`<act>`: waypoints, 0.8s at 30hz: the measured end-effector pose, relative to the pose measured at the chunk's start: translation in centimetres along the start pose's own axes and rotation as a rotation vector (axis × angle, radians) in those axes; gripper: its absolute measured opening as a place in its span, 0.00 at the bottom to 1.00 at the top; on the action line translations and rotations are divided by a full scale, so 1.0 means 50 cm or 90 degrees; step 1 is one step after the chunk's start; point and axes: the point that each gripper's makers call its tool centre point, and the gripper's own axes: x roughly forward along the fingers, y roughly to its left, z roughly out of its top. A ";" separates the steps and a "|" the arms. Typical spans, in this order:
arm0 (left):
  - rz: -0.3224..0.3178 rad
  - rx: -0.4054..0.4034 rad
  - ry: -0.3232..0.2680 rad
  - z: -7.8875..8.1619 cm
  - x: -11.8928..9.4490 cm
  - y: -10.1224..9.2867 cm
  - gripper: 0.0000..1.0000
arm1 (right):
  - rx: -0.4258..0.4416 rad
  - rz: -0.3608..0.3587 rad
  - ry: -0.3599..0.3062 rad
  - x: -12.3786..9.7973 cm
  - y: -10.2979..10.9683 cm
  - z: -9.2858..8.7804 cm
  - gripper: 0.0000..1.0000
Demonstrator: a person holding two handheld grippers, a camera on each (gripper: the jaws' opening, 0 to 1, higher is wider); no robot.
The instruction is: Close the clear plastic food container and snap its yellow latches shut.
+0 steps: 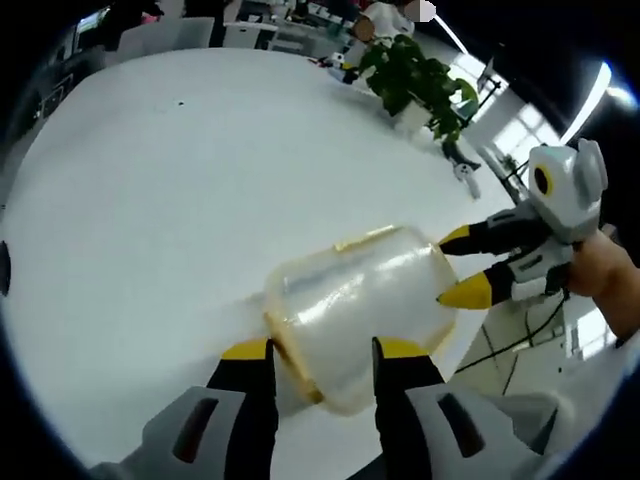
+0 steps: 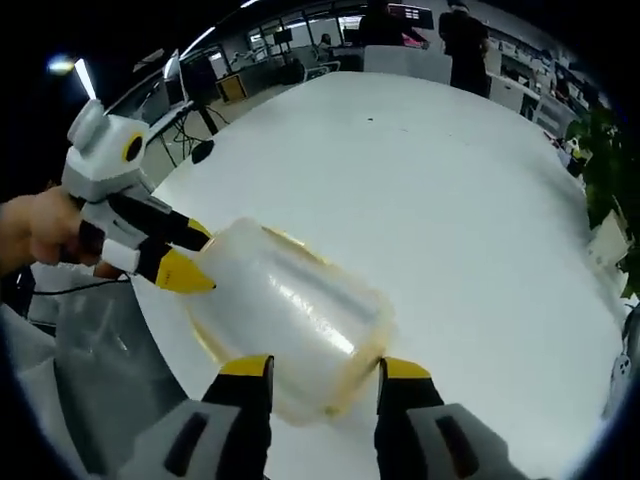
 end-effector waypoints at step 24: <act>-0.018 -0.057 -0.031 0.001 0.010 -0.002 0.40 | 0.133 0.045 -0.023 0.013 -0.004 0.003 0.38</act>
